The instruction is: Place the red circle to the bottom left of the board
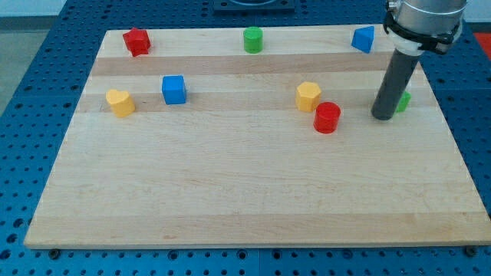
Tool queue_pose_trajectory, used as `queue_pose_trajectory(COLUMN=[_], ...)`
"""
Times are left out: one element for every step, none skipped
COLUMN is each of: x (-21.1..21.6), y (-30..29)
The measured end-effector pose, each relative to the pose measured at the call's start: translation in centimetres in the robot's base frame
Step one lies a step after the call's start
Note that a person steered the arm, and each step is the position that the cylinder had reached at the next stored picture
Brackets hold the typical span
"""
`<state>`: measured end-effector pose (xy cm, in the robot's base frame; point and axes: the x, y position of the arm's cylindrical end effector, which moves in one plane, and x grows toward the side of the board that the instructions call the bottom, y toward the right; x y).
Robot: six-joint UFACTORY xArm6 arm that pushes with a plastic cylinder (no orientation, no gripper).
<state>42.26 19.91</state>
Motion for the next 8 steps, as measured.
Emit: queue_pose_trajectory(x=[0.0,0.0,0.0,0.0,0.0,0.0,0.4,1.4], y=[0.0,-0.5,-3.2,-6.3,-9.3,-12.3,-14.8,-16.5])
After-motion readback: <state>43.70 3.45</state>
